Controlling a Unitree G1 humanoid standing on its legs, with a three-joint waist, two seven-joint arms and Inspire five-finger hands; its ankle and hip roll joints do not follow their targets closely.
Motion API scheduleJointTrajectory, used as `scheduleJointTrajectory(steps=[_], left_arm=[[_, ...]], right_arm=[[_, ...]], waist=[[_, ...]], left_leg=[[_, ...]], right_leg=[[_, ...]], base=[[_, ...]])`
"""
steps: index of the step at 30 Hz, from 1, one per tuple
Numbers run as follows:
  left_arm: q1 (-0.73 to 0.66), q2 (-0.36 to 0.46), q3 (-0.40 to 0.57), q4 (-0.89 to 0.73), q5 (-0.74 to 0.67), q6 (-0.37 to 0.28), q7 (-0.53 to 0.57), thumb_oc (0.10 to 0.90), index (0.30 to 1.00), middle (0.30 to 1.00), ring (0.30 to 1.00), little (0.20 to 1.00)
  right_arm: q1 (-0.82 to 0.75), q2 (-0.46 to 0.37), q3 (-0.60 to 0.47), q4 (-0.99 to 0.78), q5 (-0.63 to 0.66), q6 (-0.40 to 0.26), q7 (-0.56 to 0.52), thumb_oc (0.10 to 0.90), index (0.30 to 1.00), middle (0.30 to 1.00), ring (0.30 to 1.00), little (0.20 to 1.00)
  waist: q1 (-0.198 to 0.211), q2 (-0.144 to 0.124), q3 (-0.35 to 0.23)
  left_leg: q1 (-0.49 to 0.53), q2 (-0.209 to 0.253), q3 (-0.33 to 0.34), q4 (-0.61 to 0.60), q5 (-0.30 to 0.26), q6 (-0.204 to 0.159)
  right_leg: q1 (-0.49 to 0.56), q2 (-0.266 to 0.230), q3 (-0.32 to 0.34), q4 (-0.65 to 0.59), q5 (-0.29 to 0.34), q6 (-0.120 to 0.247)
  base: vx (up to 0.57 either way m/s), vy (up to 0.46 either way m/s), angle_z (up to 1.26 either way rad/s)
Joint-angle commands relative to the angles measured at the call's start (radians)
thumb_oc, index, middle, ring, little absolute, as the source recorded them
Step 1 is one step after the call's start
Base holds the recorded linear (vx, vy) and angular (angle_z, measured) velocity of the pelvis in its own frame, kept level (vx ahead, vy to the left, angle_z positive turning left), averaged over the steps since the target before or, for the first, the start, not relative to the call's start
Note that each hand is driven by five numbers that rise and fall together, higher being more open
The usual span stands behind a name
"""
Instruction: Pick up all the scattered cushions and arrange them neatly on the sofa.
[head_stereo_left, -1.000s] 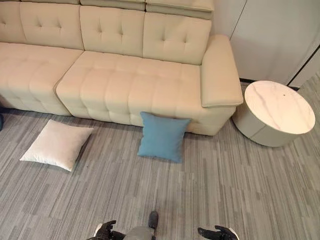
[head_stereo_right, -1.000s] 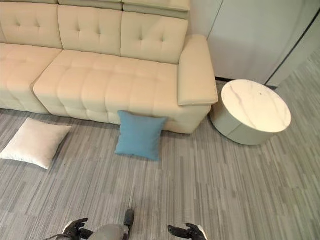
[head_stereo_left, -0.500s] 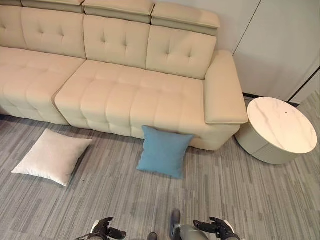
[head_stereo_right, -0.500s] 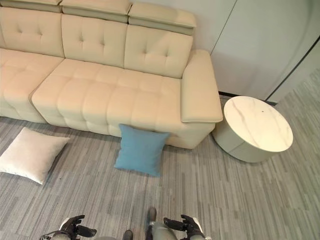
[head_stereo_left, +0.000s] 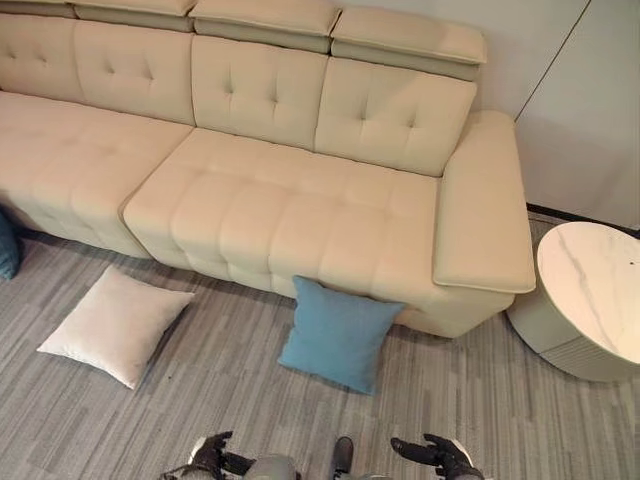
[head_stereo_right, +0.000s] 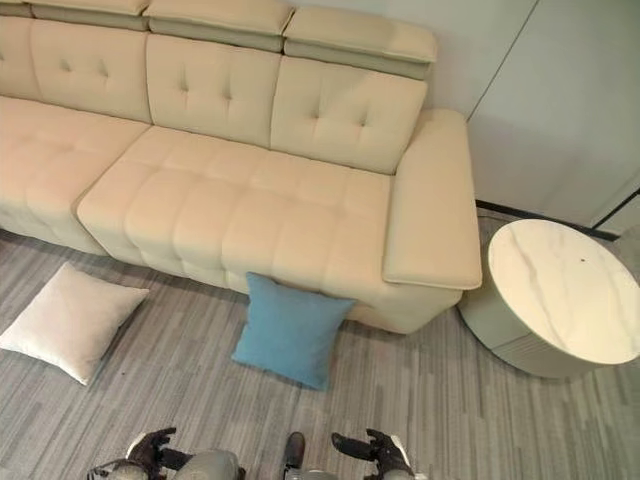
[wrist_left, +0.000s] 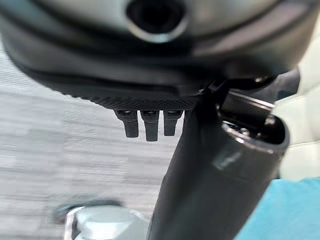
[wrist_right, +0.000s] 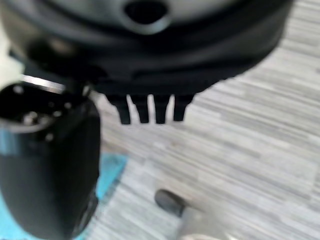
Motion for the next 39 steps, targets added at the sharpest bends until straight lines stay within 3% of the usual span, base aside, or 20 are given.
scheduleJointTrajectory(steps=[1,3,5,8,13,15,16,18,22,23,26,34,39], left_arm=[[0.008,-0.031,-0.041,0.004,0.003,-0.016,-0.001,0.800,0.900,0.900,0.900,0.900],[0.014,-0.031,-0.041,0.008,0.004,-0.017,-0.002,0.800,0.900,0.900,0.900,0.900],[0.021,-0.030,-0.038,0.008,0.002,-0.019,-0.002,0.800,0.900,0.900,0.900,0.900],[0.031,-0.033,-0.031,0.017,0.005,-0.016,-0.007,0.800,0.900,0.900,0.900,0.900],[0.033,-0.027,-0.029,0.009,0.007,-0.020,-0.008,0.800,0.900,0.900,0.900,0.900],[0.031,-0.017,-0.026,-0.002,0.001,-0.019,-0.008,0.800,0.900,0.900,0.900,0.900],[0.023,-0.005,-0.026,-0.008,-0.001,-0.020,-0.002,0.800,0.900,0.900,0.900,0.900],[0.021,0.002,-0.025,-0.008,0.001,-0.021,0.000,0.800,0.900,0.900,0.900,0.900],[0.014,0.016,-0.018,-0.004,-0.001,-0.024,0.006,0.800,0.900,0.900,0.900,0.900],[0.011,0.019,-0.019,0.004,0.007,-0.023,0.006,0.800,0.900,0.900,0.900,0.900],[0.015,0.017,-0.014,0.013,0.015,-0.024,0.007,0.800,0.900,0.900,0.900,0.900],[0.019,0.002,-0.018,0.008,0.016,-0.025,0.009,0.800,0.900,0.900,0.900,0.900],[-0.016,-0.008,-0.025,-0.026,-0.031,-0.039,0.023,0.800,0.900,0.900,0.900,0.900]], right_arm=[[0.031,-0.052,0.000,-0.002,0.017,-0.009,-0.025,0.800,0.900,0.900,0.900,0.900],[0.032,-0.051,-0.003,-0.003,0.014,-0.008,-0.026,0.800,0.900,0.900,0.900,0.900],[0.038,-0.051,-0.002,-0.005,0.010,-0.007,-0.025,0.800,0.900,0.900,0.900,0.900],[0.047,-0.046,-0.010,0.000,0.003,-0.006,-0.021,0.800,0.900,0.900,0.900,0.900],[0.051,-0.038,-0.011,-0.006,-0.011,-0.003,-0.013,0.800,0.900,0.900,0.900,0.900],[0.046,-0.037,-0.010,-0.017,-0.010,-0.002,-0.010,0.800,0.900,0.900,0.900,0.900],[0.035,-0.036,-0.007,-0.032,-0.007,0.000,-0.011,0.800,0.900,0.900,0.900,0.900],[0.033,-0.035,-0.009,-0.036,-0.005,0.000,-0.011,0.800,0.900,0.900,0.900,0.900],[0.026,-0.038,-0.010,-0.045,-0.002,-0.004,-0.017,0.800,0.900,0.900,0.900,0.900],[0.023,-0.045,-0.009,-0.040,-0.002,-0.001,-0.016,0.800,0.900,0.900,0.900,0.900],[0.035,-0.047,-0.011,-0.028,-0.009,0.001,-0.014,0.800,0.900,0.900,0.900,0.900],[0.041,-0.061,-0.007,-0.027,-0.010,-0.003,-0.018,0.800,0.900,0.900,0.900,0.900],[0.018,-0.076,-0.016,-0.042,0.008,-0.018,-0.040,0.800,0.900,0.900,0.900,0.900]], waist=[[0.013,0.025,-0.011],[0.022,0.035,-0.017],[0.033,0.040,-0.022],[0.037,0.039,-0.037],[0.048,0.030,-0.054],[0.045,0.038,-0.048],[0.036,0.045,-0.030],[0.032,0.051,-0.025],[0.016,0.058,-0.023],[0.007,0.051,-0.019],[0.006,0.042,-0.020],[0.005,0.040,-0.038],[-0.004,0.049,-0.009]], left_leg=[[0.004,-0.023,-0.016,-0.133,0.093,0.029],[-0.032,-0.030,-0.035,-0.202,0.161,0.020],[-0.046,-0.039,-0.050,-0.223,0.184,0.021],[-0.018,-0.040,-0.064,-0.248,0.175,0.032],[0.021,-0.055,-0.052,-0.229,0.135,0.066],[0.039,-0.054,-0.047,-0.230,0.120,0.088],[0.051,-0.053,-0.048,-0.227,0.111,0.106],[0.059,-0.050,-0.052,-0.230,0.105,0.110],[0.100,-0.044,-0.069,-0.255,0.085,0.112],[0.114,-0.048,-0.067,-0.266,0.080,0.109],[0.126,-0.054,-0.070,-0.264,0.069,0.104],[0.150,-0.030,-0.076,-0.313,0.080,0.076],[0.116,-0.019,-0.084,-0.317,0.093,0.060]], right_leg=[[0.015,0.007,0.015,0.101,-0.157,0.133],[0.039,0.023,0.031,0.110,-0.182,0.133],[0.057,0.031,0.052,0.124,-0.197,0.135],[0.064,0.026,0.066,0.145,-0.208,0.146],[0.033,-0.024,0.078,0.249,-0.192,0.188],[-0.026,-0.043,0.075,0.364,-0.154,0.212],[-0.091,-0.056,0.081,0.475,-0.094,0.230],[-0.115,-0.063,0.081,0.504,-0.087,0.232],[-0.149,-0.085,0.062,0.401,-0.109,0.209],[-0.161,-0.078,0.058,0.311,-0.105,0.207],[-0.127,-0.076,0.059,0.251,-0.109,0.215],[-0.063,-0.051,0.042,0.159,-0.115,0.190],[-0.079,-0.045,0.028,0.148,-0.120,0.179]], base=[[0.20,0.094,0.04],[0.27,0.143,-0.02],[0.18,0.114,-0.19],[0.17,0.149,-0.36],[0.14,0.216,-0.22],[0.04,0.168,-0.31],[0.01,0.150,-0.28],[0.04,0.099,-0.09],[0.12,0.010,0.07],[0.15,-0.044,-0.04],[0.12,-0.061,0.00],[0.09,-0.091,0.09],[-0.05,-0.055,0.07]])
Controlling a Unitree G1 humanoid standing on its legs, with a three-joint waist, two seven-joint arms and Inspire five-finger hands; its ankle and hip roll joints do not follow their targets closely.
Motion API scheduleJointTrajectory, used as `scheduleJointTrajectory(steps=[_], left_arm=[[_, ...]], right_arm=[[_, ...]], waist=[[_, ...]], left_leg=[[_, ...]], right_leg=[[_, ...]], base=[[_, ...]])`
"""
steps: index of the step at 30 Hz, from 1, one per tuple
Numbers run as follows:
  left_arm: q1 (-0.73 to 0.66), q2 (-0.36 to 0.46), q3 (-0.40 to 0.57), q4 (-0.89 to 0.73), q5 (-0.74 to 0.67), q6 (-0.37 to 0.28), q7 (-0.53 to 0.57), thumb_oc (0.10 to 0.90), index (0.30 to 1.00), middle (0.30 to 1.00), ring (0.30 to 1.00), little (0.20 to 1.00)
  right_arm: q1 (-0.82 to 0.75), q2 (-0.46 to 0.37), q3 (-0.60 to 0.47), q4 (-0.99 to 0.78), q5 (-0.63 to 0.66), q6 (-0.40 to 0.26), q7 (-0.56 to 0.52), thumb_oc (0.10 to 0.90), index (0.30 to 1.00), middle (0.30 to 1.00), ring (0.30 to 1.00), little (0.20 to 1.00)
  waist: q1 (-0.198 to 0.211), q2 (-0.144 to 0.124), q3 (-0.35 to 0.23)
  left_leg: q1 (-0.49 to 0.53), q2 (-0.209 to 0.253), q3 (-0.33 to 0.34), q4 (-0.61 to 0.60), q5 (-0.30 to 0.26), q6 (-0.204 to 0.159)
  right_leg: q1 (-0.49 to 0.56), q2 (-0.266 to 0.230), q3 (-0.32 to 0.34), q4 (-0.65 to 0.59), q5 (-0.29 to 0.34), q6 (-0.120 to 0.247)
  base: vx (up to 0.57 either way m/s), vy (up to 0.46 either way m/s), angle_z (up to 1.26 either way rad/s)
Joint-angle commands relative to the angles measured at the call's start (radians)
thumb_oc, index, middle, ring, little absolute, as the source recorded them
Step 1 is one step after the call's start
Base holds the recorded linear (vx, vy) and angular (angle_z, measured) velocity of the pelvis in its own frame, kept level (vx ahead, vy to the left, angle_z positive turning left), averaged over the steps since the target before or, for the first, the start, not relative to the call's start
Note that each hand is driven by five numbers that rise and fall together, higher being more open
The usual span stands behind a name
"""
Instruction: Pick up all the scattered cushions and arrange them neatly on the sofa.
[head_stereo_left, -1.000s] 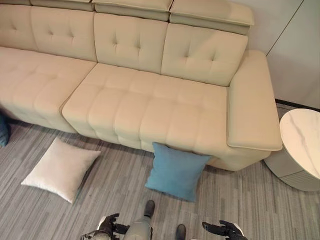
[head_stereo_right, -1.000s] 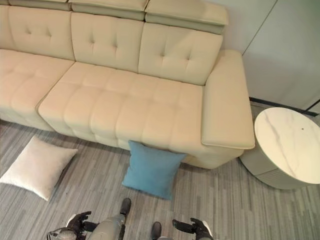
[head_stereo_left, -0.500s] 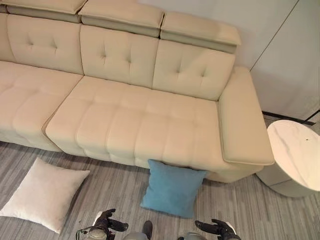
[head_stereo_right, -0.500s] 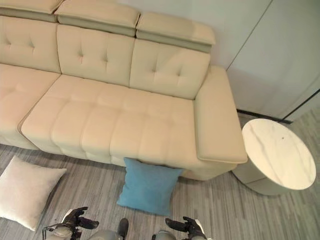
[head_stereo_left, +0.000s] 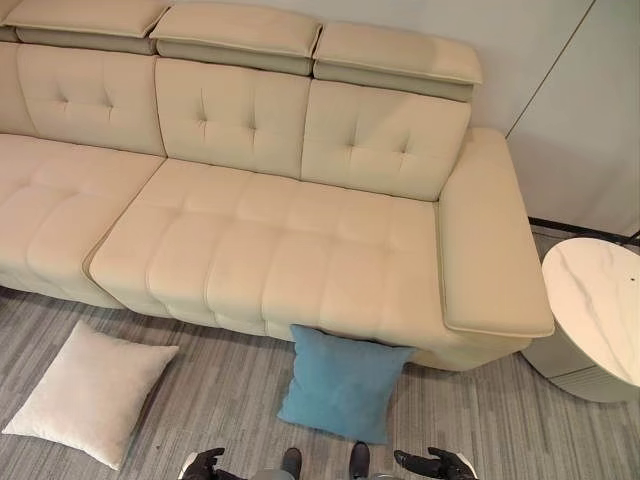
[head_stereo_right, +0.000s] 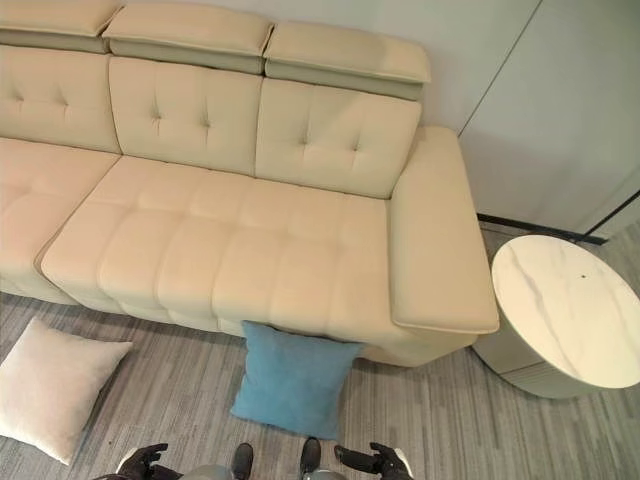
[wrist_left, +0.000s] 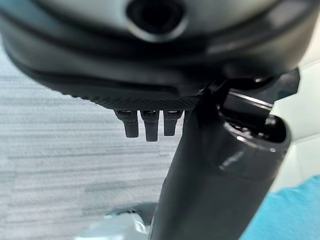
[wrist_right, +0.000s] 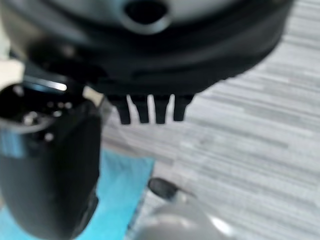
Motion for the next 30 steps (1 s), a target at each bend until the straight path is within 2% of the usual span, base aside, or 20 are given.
scheduleJointTrajectory(steps=[1,2,3,4,7,9,10,11,12,15,16,17,18,20,21,26,29,30], left_arm=[[-0.126,-0.005,0.008,-0.052,-0.089,-0.056,0.049,0.800,0.900,0.900,0.900,0.900],[-0.127,-0.005,0.008,-0.052,-0.089,-0.056,0.049,0.800,0.900,0.900,0.900,0.900],[-0.153,-0.001,0.006,-0.076,-0.122,-0.068,0.070,0.800,0.900,0.900,0.900,0.900],[-0.198,0.010,0.001,-0.120,-0.172,-0.091,0.106,0.800,0.900,0.900,0.900,0.900],[-0.243,0.019,-0.005,-0.164,-0.217,-0.117,0.148,0.800,0.900,0.900,0.900,0.900],[-0.338,0.028,-0.012,-0.231,-0.295,-0.150,0.210,0.800,0.900,0.900,0.900,0.900],[-0.338,0.028,-0.012,-0.231,-0.296,-0.150,0.210,0.800,0.900,0.900,0.900,0.900],[-0.403,0.033,-0.024,-0.252,-0.335,-0.168,0.235,0.800,0.900,0.900,0.900,0.900],[-0.404,0.033,-0.024,-0.252,-0.335,-0.168,0.235,0.800,0.900,0.900,0.900,0.900],[-0.502,0.049,-0.028,-0.287,-0.388,-0.193,0.271,0.800,0.900,0.900,0.900,0.900],[-0.543,0.060,-0.037,-0.298,-0.395,-0.203,0.289,0.800,0.900,0.900,0.900,0.900],[-0.564,0.069,-0.042,-0.315,-0.395,-0.204,0.294,0.800,0.900,0.900,0.900,0.900],[-0.624,0.088,-0.051,-0.335,-0.401,-0.214,0.303,0.800,0.900,0.900,0.900,0.900],[-0.663,0.104,-0.058,-0.345,-0.400,-0.220,0.308,0.800,0.900,0.900,0.900,0.900],[-0.720,0.131,-0.075,-0.357,-0.404,-0.221,0.309,0.800,0.900,0.900,0.900,0.900],[-0.822,0.183,-0.100,-0.407,-0.390,-0.228,0.326,0.800,0.900,0.900,0.900,0.900],[-0.921,0.221,-0.147,-0.453,-0.393,-0.231,0.311,0.800,0.900,0.900,0.900,0.900],[-0.922,0.221,-0.147,-0.453,-0.393,-0.230,0.311,0.800,0.900,0.900,0.900,0.900]], right_arm=[[-0.067,-0.079,-0.014,-0.057,0.038,-0.045,-0.071,0.800,0.900,0.900,0.900,0.900],[-0.068,-0.080,-0.014,-0.057,0.038,-0.045,-0.071,0.800,0.900,0.900,0.900,0.900],[-0.091,-0.087,-0.020,-0.071,0.056,-0.053,-0.088,0.800,0.900,0.900,0.900,0.900],[-0.129,-0.102,-0.031,-0.111,0.086,-0.066,-0.125,0.800,0.900,0.900,0.900,0.900],[-0.172,-0.122,-0.038,-0.148,0.105,-0.079,-0.172,0.800,0.900,0.900,0.900,0.900],[-0.282,-0.148,-0.036,-0.213,0.118,-0.095,-0.258,0.800,0.900,0.900,0.900,0.900],[-0.282,-0.148,-0.036,-0.212,0.118,-0.095,-0.258,0.800,0.900,0.900,0.900,0.900],[-0.360,-0.152,-0.029,-0.224,0.142,-0.110,-0.299,0.800,0.900,0.900,0.900,0.900],[-0.361,-0.152,-0.029,-0.224,0.142,-0.111,-0.299,0.800,0.900,0.900,0.900,0.900],[-0.478,-0.178,-0.037,-0.243,0.192,-0.136,-0.341,0.800,0.900,0.900,0.900,0.900],[-0.524,-0.187,-0.037,-0.251,0.207,-0.149,-0.360,0.800,0.900,0.900,0.900,0.900],[-0.557,-0.198,-0.039,-0.265,0.216,-0.157,-0.371,0.800,0.900,0.900,0.900,0.900],[-0.627,-0.216,-0.035,-0.284,0.236,-0.175,-0.389,0.800,0.900,0.900,0.900,0.900],[-0.672,-0.230,-0.034,-0.287,0.254,-0.188,-0.396,0.800,0.900,0.900,0.900,0.900],[-0.741,-0.251,-0.025,-0.289,0.283,-0.202,-0.400,0.800,0.900,0.900,0.900,0.900],[-0.844,-0.285,0.004,-0.341,0.320,-0.225,-0.380,0.800,0.900,0.900,0.900,0.900],[-0.952,-0.314,0.085,-0.409,0.365,-0.244,-0.307,0.800,0.900,0.900,0.900,0.900],[-0.953,-0.315,0.085,-0.409,0.366,-0.244,-0.306,0.800,0.900,0.900,0.900,0.900]], waist=[[-0.007,0.013,0.081],[-0.007,0.013,0.079],[-0.011,0.018,0.101],[-0.017,0.027,0.134],[-0.022,0.038,0.150],[-0.038,0.061,0.182],[-0.038,0.061,0.181],[-0.046,0.069,0.210],[-0.046,0.068,0.207],[-0.055,0.077,0.243],[-0.057,0.080,0.255],[-0.062,0.080,0.266],[-0.068,0.082,0.284],[-0.071,0.081,0.288],[-0.072,0.080,0.289],[-0.089,0.084,0.294],[-0.079,0.084,0.277],[-0.079,0.084,0.277]], left_leg=[[-0.168,-0.033,-0.080,0.093,-0.074,-0.009],[-0.172,-0.033,-0.081,0.095,-0.075,-0.009],[-0.230,-0.038,-0.082,0.123,-0.069,-0.013],[-0.330,-0.045,-0.076,0.168,-0.060,-0.021],[-0.429,-0.049,-0.067,0.210,-0.057,-0.028],[-0.587,-0.049,-0.046,0.254,-0.042,-0.034],[-0.589,-0.049,-0.046,0.255,-0.042,-0.034],[-0.675,-0.047,-0.039,0.283,-0.040,-0.031],[-0.680,-0.047,-0.039,0.284,-0.040,-0.031],[-0.812,-0.047,-0.029,0.325,-0.038,-0.025],[-0.834,-0.047,-0.031,0.335,-0.070,-0.024],[-0.866,-0.042,-0.029,0.346,-0.070,-0.023],[-0.937,-0.045,-0.026,0.360,-0.067,-0.022],[-0.974,-0.045,-0.027,0.368,-0.068,-0.022],[-1.030,-0.048,-0.028,0.374,-0.066,-0.022],[-1.150,-0.048,-0.030,0.409,-0.062,-0.030],[-1.238,-0.051,-0.033,0.410,-0.056,-0.027],[-1.241,-0.051,-0.033,0.411,-0.056,-0.027]], right_leg=[[-0.104,-0.020,0.010,0.132,-0.130,0.045],[-0.107,-0.020,0.009,0.134,-0.131,0.045],[-0.163,-0.020,0.008,0.159,-0.129,0.042],[-0.265,-0.023,0.011,0.206,-0.123,0.037],[-0.369,-0.027,0.014,0.249,-0.125,0.033],[-0.545,-0.034,0.032,0.319,-0.125,0.031],[-0.548,-0.034,0.032,0.320,-0.125,0.031],[-0.645,-0.034,0.048,0.359,-0.126,0.032],[-0.649,-0.034,0.049,0.361,-0.126,0.033],[-0.784,-0.037,0.069,0.401,-0.125,0.039],[-0.811,-0.033,0.079,0.420,-0.156,0.044],[-0.846,-0.032,0.087,0.431,-0.155,0.046],[-0.920,-0.033,0.092,0.449,-0.154,0.049],[-0.964,-0.032,0.097,0.463,-0.154,0.052],[-1.016,-0.031,0.101,0.467,-0.155,0.055],[-1.132,-0.036,0.106,0.504,-0.159,0.061],[-1.224,-0.036,0.102,0.523,-0.157,0.069],[-1.227,-0.036,0.102,0.524,-0.157,0.069]], base=[[-0.26,-0.034,0.06],[-0.33,-0.021,0.09],[-0.30,-0.003,0.13],[-0.36,0.002,0.10],[-0.18,0.017,-0.10],[-0.23,0.071,-0.18],[-0.19,0.065,-0.34],[-0.09,0.024,-0.41],[-0.13,0.048,-0.35],[-0.05,0.015,0.03],[0.01,-0.009,-0.05],[0.04,0.004,-0.13],[-0.03,0.002,-0.05],[-0.02,-0.005,-0.04],[-0.02,-0.004,-0.07],[0.00,-0.031,0.00],[0.05,-0.036,0.13],[0.03,0.009,0.10]])
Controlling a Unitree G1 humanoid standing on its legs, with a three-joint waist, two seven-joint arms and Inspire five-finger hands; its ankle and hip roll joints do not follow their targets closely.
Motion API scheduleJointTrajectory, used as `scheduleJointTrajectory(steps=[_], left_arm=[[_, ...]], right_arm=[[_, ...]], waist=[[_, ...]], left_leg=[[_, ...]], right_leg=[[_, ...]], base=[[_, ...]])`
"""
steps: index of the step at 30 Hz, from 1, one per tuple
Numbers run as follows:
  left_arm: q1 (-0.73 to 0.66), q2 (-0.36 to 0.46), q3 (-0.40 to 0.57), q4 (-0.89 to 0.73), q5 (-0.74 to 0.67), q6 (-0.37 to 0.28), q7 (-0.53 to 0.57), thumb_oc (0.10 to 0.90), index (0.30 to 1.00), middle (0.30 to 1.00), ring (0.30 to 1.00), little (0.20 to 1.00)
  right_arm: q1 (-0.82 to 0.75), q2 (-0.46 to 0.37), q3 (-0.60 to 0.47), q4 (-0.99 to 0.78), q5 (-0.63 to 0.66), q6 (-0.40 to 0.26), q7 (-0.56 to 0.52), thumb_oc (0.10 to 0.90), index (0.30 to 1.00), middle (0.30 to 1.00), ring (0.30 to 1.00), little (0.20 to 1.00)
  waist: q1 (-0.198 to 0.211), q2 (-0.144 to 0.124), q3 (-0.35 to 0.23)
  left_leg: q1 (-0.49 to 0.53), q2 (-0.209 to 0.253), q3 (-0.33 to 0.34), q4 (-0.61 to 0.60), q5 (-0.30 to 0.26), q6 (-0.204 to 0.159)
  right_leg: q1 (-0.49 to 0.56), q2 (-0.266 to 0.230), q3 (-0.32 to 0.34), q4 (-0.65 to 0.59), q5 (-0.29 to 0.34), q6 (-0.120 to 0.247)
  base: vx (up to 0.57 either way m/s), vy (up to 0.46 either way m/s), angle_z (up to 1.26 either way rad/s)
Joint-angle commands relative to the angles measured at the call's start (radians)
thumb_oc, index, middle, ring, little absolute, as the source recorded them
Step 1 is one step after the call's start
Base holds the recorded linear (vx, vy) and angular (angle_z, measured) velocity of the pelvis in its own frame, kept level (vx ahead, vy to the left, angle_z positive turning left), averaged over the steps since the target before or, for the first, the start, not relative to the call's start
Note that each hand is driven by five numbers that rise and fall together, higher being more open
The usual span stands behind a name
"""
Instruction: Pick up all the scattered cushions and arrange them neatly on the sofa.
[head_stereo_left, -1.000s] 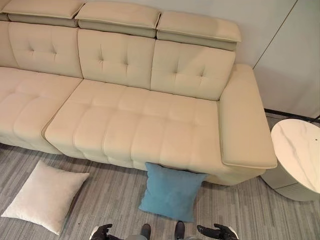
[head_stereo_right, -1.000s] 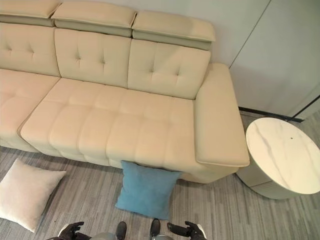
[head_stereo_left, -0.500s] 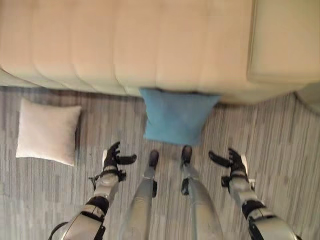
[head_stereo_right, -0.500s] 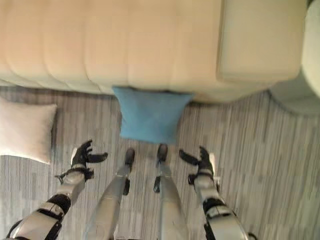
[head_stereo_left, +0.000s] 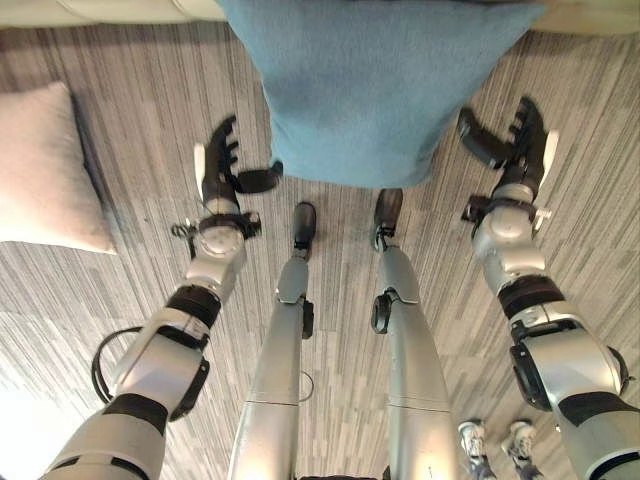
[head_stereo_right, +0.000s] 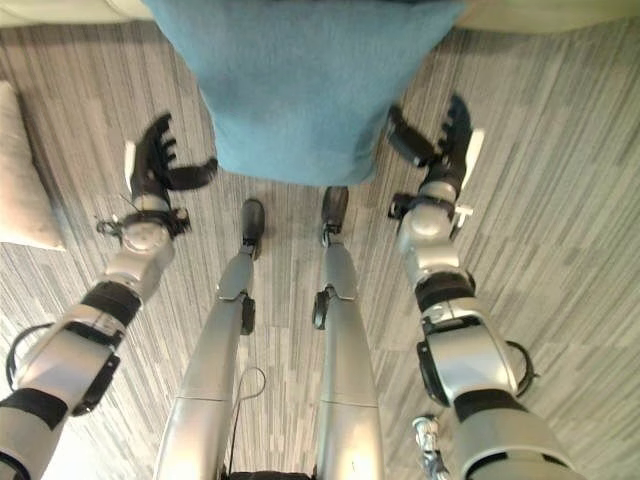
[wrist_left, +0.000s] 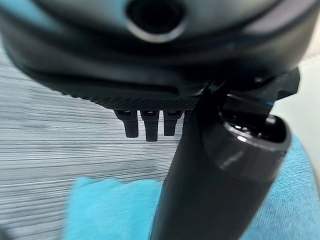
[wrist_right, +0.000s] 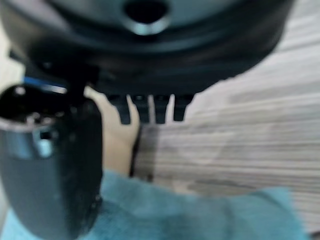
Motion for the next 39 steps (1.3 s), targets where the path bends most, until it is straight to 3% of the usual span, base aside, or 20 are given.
scheduleJointTrajectory(steps=[1,10,11,15,16,17,22,24,29,36,39], left_arm=[[0.060,0.041,0.014,-0.078,0.009,-0.069,0.018,0.800,0.900,0.900,0.900,0.900],[-0.107,-0.019,-0.058,-0.098,-0.051,-0.085,-0.014,0.800,0.900,0.900,0.900,0.900],[-0.152,-0.070,-0.069,-0.119,-0.101,-0.100,-0.023,0.800,0.900,0.900,0.900,0.900],[-0.186,-0.138,-0.070,-0.150,-0.158,-0.122,-0.029,0.800,0.900,0.900,0.900,0.900],[-0.191,-0.154,-0.071,-0.169,-0.171,-0.128,-0.032,0.565,0.547,0.547,0.547,0.547],[-0.193,-0.168,-0.071,-0.186,-0.177,-0.133,-0.035,0.400,0.300,0.300,0.300,0.300],[-0.170,-0.195,-0.058,-0.274,-0.184,-0.168,-0.036,0.400,0.300,0.300,0.300,0.300],[-0.164,-0.193,-0.057,-0.288,-0.172,-0.169,-0.033,0.400,0.300,0.300,0.300,0.300],[-0.091,-0.186,-0.042,-0.367,-0.113,-0.166,-0.033,0.400,0.300,0.300,0.300,0.300],[0.100,-0.204,-0.003,-0.508,-0.028,-0.159,-0.039,0.400,0.300,0.300,0.300,0.300],[0.235,-0.190,-0.005,-0.606,0.049,-0.143,-0.059,0.400,0.300,0.300,0.300,0.300]], right_arm=[[0.074,-0.024,0.068,-0.097,0.049,-0.075,0.049,0.800,0.900,0.900,0.900,0.900],[-0.104,0.088,0.200,-0.093,0.122,-0.091,0.127,0.800,0.900,0.900,0.900,0.900],[-0.153,0.140,0.239,-0.084,0.125,-0.084,0.141,0.800,0.900,0.900,0.900,0.900],[-0.184,0.193,0.261,-0.089,0.136,-0.090,0.151,0.800,0.900,0.900,0.900,0.900],[-0.187,0.208,0.263,-0.103,0.145,-0.093,0.155,0.562,0.542,0.542,0.542,0.542],[-0.188,0.219,0.263,-0.115,0.152,-0.101,0.161,0.400,0.300,0.300,0.300,0.300],[-0.162,0.229,0.228,-0.213,0.155,-0.148,0.166,0.400,0.300,0.300,0.300,0.300],[-0.153,0.223,0.217,-0.227,0.147,-0.154,0.162,0.400,0.300,0.300,0.300,0.300],[-0.087,0.201,0.171,-0.325,0.090,-0.172,0.150,0.400,0.300,0.300,0.300,0.300],[0.114,0.187,0.098,-0.530,-0.051,-0.170,0.117,0.400,0.300,0.300,0.300,0.300],[0.287,0.189,0.068,-0.653,-0.115,-0.164,0.135,0.400,0.300,0.300,0.300,0.300]], waist=[[0.003,0.031,-0.081],[0.014,0.039,-0.077],[0.016,0.039,-0.076],[0.013,0.036,-0.075],[0.010,0.034,-0.076],[0.009,0.032,-0.078],[-0.002,0.024,-0.093],[-0.004,0.023,-0.091],[-0.004,0.026,-0.108],[-0.003,0.033,-0.114],[0.000,0.034,-0.121]], left_leg=[[-0.012,-0.004,-0.040,0.034,-0.115,0.022],[-0.049,-0.004,-0.042,0.039,-0.109,0.022],[-0.052,-0.004,-0.044,0.038,-0.108,0.022],[-0.051,-0.004,-0.048,0.031,-0.106,0.021],[-0.049,-0.004,-0.048,0.025,-0.105,0.022],[-0.048,-0.005,-0.048,0.022,-0.104,0.023],[-0.028,-0.008,-0.049,-0.001,-0.103,0.023],[-0.036,-0.010,-0.042,-0.005,-0.070,0.024],[0.022,-0.012,-0.041,-0.035,-0.065,0.022],[0.211,-0.008,-0.047,-0.125,-0.052,0.008],[0.356,-0.001,-0.053,-0.179,-0.046,0.000]], right_leg=[[0.019,-0.008,0.031,0.152,-0.248,0.096],[-0.021,-0.003,0.024,0.166,-0.252,0.096],[-0.023,-0.002,0.021,0.164,-0.250,0.096],[-0.024,0.000,0.018,0.155,-0.248,0.097],[-0.023,0.001,0.018,0.150,-0.246,0.097],[-0.021,0.002,0.018,0.148,-0.246,0.096],[-0.008,0.012,0.020,0.130,-0.240,0.097],[-0.013,0.011,0.014,0.118,-0.207,0.091],[0.040,0.015,0.012,0.095,-0.200,0.092],[0.213,0.014,-0.009,0.035,-0.192,0.096],[0.355,0.008,-0.035,-0.014,-0.191,0.093]], base=[[0.03,-0.007,0.07],[0.01,-0.001,0.01],[0.00,0.000,0.00],[0.00,0.000,0.00],[0.00,0.000,0.00],[0.00,0.000,0.00],[0.00,0.000,0.00],[-0.06,0.012,0.01],[-0.01,0.001,0.00],[0.00,-0.007,0.01],[0.02,-0.040,0.03]])
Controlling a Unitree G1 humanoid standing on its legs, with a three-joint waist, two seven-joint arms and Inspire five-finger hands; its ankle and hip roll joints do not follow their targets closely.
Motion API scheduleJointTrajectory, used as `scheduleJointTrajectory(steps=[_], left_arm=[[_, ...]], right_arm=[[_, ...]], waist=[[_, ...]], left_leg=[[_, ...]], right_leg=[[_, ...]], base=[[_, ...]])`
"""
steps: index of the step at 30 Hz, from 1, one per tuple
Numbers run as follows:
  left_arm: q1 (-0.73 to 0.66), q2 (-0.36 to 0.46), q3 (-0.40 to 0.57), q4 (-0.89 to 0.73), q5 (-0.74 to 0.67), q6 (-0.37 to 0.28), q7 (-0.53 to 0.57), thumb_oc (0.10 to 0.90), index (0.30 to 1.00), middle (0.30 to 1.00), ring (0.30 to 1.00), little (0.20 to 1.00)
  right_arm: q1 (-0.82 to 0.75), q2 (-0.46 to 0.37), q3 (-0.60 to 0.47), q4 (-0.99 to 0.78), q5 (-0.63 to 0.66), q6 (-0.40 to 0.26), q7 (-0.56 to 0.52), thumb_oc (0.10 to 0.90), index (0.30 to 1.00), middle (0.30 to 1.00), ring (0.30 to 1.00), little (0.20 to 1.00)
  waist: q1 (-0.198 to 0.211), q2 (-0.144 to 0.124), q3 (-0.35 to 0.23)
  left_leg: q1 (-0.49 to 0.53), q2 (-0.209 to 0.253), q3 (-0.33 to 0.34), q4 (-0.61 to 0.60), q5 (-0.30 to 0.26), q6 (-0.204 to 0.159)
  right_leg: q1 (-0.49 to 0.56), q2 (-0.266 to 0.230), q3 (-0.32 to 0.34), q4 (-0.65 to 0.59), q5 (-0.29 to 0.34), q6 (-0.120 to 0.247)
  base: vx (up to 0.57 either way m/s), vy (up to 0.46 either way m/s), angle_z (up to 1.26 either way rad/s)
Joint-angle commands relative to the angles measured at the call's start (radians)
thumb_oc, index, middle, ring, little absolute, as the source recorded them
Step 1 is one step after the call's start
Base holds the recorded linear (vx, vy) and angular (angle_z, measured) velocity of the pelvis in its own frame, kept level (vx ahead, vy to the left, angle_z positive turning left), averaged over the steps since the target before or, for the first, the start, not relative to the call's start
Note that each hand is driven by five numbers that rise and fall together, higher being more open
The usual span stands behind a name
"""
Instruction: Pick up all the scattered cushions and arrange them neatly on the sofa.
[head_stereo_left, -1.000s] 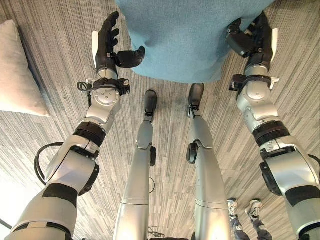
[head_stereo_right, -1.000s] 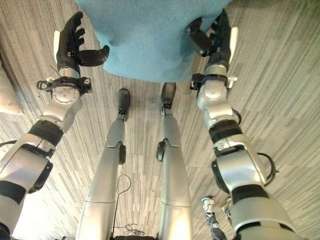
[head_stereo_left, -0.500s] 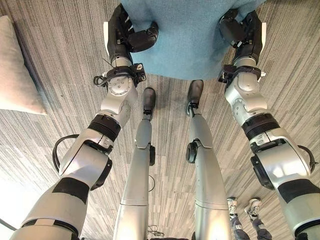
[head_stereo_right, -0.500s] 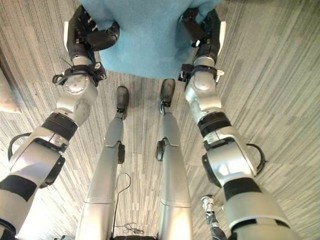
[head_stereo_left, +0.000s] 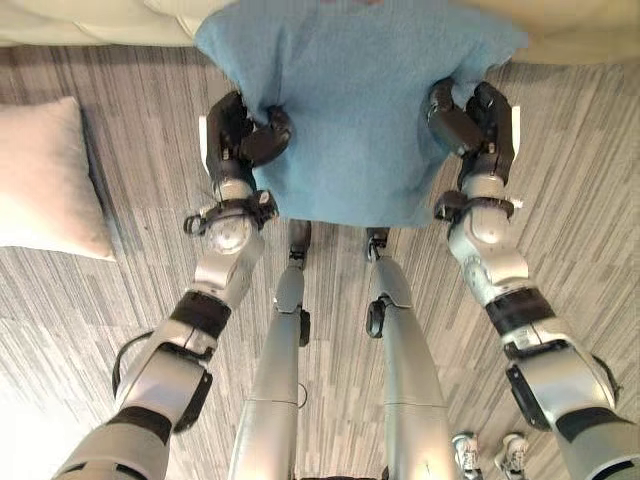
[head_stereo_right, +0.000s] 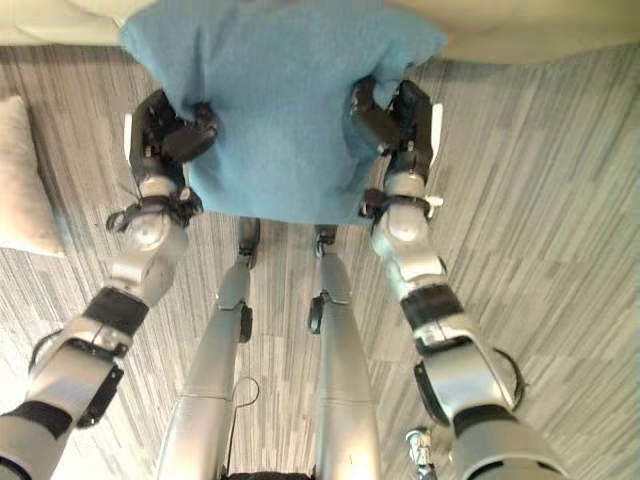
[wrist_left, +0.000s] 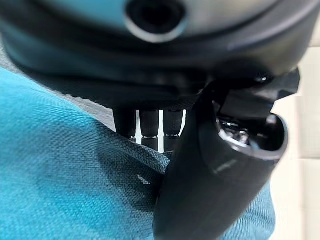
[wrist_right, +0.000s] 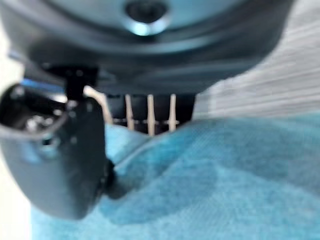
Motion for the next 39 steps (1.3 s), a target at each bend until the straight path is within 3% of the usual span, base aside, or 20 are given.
scheduleJointTrajectory(steps=[1,6,8,9,12,19,23,27,31,33,35,37,39], left_arm=[[-0.001,-0.097,-0.093,-0.209,0.168,-0.122,-0.102,0.400,0.300,0.300,0.300,0.300],[0.150,-0.089,-0.086,-0.300,0.179,-0.123,-0.139,0.400,0.300,0.300,0.300,0.300],[0.269,-0.074,-0.081,-0.362,0.185,-0.123,-0.169,0.400,0.300,0.300,0.300,0.300],[0.270,-0.073,-0.081,-0.363,0.185,-0.123,-0.169,0.400,0.300,0.300,0.300,0.300],[0.371,-0.044,-0.059,-0.417,0.198,-0.123,-0.185,0.400,0.300,0.300,0.300,0.300],[0.529,0.006,0.011,-0.493,0.197,-0.122,-0.237,0.400,0.300,0.300,0.300,0.300],[0.567,-0.002,0.027,-0.495,0.185,-0.117,-0.257,0.400,0.300,0.300,0.300,0.300],[0.617,-0.012,0.041,-0.497,0.172,-0.101,-0.273,0.400,0.300,0.300,0.300,0.300],[0.646,-0.009,0.037,-0.501,0.173,-0.078,-0.286,0.400,0.300,0.300,0.300,0.300],[0.647,-0.008,0.037,-0.501,0.173,-0.078,-0.286,0.400,0.300,0.300,0.300,0.300],[0.684,-0.001,0.019,-0.515,0.170,-0.068,-0.304,0.400,0.300,0.300,0.300,0.300],[0.691,0.007,0.018,-0.525,0.173,-0.063,-0.306,0.400,0.300,0.300,0.300,0.300],[0.690,0.026,0.019,-0.539,0.188,-0.055,-0.301,0.400,0.300,0.300,0.300,0.300]], right_arm=[[0.046,0.111,0.033,-0.264,-0.122,-0.132,0.084,0.400,0.300,0.300,0.300,0.300],[0.240,0.106,0.017,-0.387,-0.164,-0.118,0.125,0.400,0.300,0.300,0.300,0.300],[0.380,0.100,0.012,-0.467,-0.180,-0.111,0.164,0.400,0.300,0.300,0.300,0.300],[0.381,0.100,0.012,-0.468,-0.180,-0.110,0.164,0.400,0.300,0.300,0.300,0.300],[0.494,0.075,-0.016,-0.542,-0.205,-0.106,0.195,0.400,0.300,0.300,0.300,0.300],[0.641,0.027,-0.097,-0.623,-0.221,-0.110,0.241,0.400,0.300,0.300,0.300,0.300],[0.682,0.021,-0.120,-0.635,-0.209,-0.101,0.257,0.400,0.300,0.300,0.300,0.300],[0.728,0.036,-0.148,-0.634,-0.198,-0.086,0.269,0.400,0.300,0.300,0.300,0.300],[0.734,0.066,-0.149,-0.622,-0.177,-0.069,0.262,0.400,0.300,0.300,0.300,0.300],[0.736,0.066,-0.149,-0.623,-0.177,-0.068,0.262,0.400,0.300,0.300,0.300,0.300],[0.762,0.091,-0.147,-0.629,-0.178,-0.057,0.277,0.400,0.300,0.300,0.300,0.300],[0.767,0.098,-0.145,-0.632,-0.179,-0.053,0.282,0.400,0.300,0.300,0.300,0.300],[0.760,0.118,-0.132,-0.640,-0.183,-0.043,0.292,0.400,0.300,0.300,0.300,0.300]], waist=[[0.011,0.039,-0.100],[0.015,0.036,-0.132],[0.021,0.041,-0.166],[0.020,0.042,-0.168],[0.022,0.047,-0.202],[0.017,0.028,-0.270],[0.016,0.016,-0.283],[0.013,0.008,-0.331],[0.046,0.004,-0.375],[0.049,0.003,-0.373],[0.045,-0.015,-0.415],[0.048,-0.021,-0.420],[0.050,-0.021,-0.424]], left_leg=[[0.136,-0.002,-0.026,-0.082,-0.073,0.010],[0.290,0.010,-0.036,-0.135,-0.071,0.003],[0.413,0.024,-0.042,-0.177,-0.071,0.000],[0.411,0.024,-0.043,-0.179,-0.067,0.000],[0.535,0.041,-0.050,-0.200,-0.073,-0.013],[0.632,0.029,-0.069,-0.082,-0.121,-0.037],[0.632,0.025,-0.053,0.008,-0.095,-0.048],[0.614,0.021,-0.004,-0.043,-0.111,-0.023],[0.588,0.028,0.052,-0.171,-0.040,-0.014],[0.594,0.029,0.055,-0.177,-0.038,-0.014],[0.661,0.024,0.053,-0.175,-0.061,0.009],[0.685,0.023,0.062,-0.172,-0.075,0.019],[0.747,0.023,0.079,-0.172,-0.111,0.053]], right_leg=[[0.160,0.003,-0.029,0.006,-0.163,0.081],[0.323,0.000,-0.053,-0.051,-0.168,0.079],[0.444,-0.001,-0.068,-0.073,-0.184,0.075],[0.444,-0.001,-0.069,-0.078,-0.179,0.075],[0.583,-0.002,-0.091,-0.086,-0.220,0.061],[0.780,0.012,-0.107,-0.109,-0.280,0.024],[0.855,0.011,-0.117,-0.135,-0.280,0.014],[0.907,0.010,-0.119,-0.183,-0.279,0.027],[0.986,0.049,-0.079,-0.220,-0.285,0.038],[0.988,0.048,-0.076,-0.220,-0.284,0.038],[1.042,0.022,-0.058,-0.211,-0.296,0.061],[1.051,0.010,-0.047,-0.191,-0.304,0.072],[1.023,-0.021,-0.018,-0.057,-0.292,0.108]], base=[[0.01,-0.045,0.02],[0.02,-0.041,0.03],[0.08,-0.086,0.08],[0.08,-0.083,0.09],[0.06,-0.070,0.18],[0.10,-0.107,0.26],[0.09,-0.013,0.16],[0.12,0.028,0.03],[0.21,0.093,-0.10],[0.16,0.100,-0.30],[0.38,0.273,-0.36],[0.23,0.227,-0.30],[0.18,0.304,-0.54]])
